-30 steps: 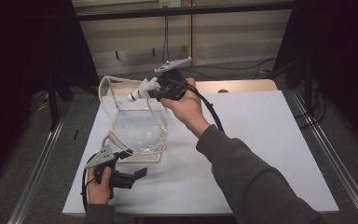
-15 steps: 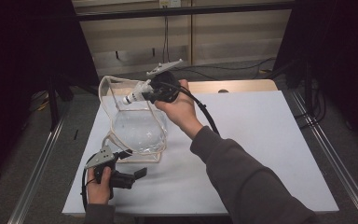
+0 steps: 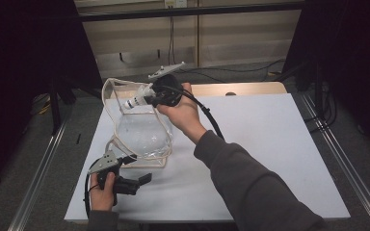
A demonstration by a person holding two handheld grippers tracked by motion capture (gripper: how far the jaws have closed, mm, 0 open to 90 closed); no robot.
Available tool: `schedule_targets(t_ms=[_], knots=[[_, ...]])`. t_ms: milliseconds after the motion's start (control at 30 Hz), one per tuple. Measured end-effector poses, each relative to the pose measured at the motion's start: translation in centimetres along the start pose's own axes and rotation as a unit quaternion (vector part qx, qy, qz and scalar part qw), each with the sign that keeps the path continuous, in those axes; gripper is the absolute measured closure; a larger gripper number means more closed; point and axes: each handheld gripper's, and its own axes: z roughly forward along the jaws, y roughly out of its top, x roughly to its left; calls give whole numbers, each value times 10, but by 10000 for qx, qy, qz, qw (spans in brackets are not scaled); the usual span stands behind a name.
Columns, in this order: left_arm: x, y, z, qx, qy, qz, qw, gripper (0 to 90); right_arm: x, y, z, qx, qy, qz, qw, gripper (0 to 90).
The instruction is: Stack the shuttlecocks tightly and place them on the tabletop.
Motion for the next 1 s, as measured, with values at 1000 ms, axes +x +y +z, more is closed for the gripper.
schedule_targets(t_ms=[1000], knots=[[3,-2,-1,-60,-88,-66,9999,27,17,5,28,151,1,-19,9999,877]])
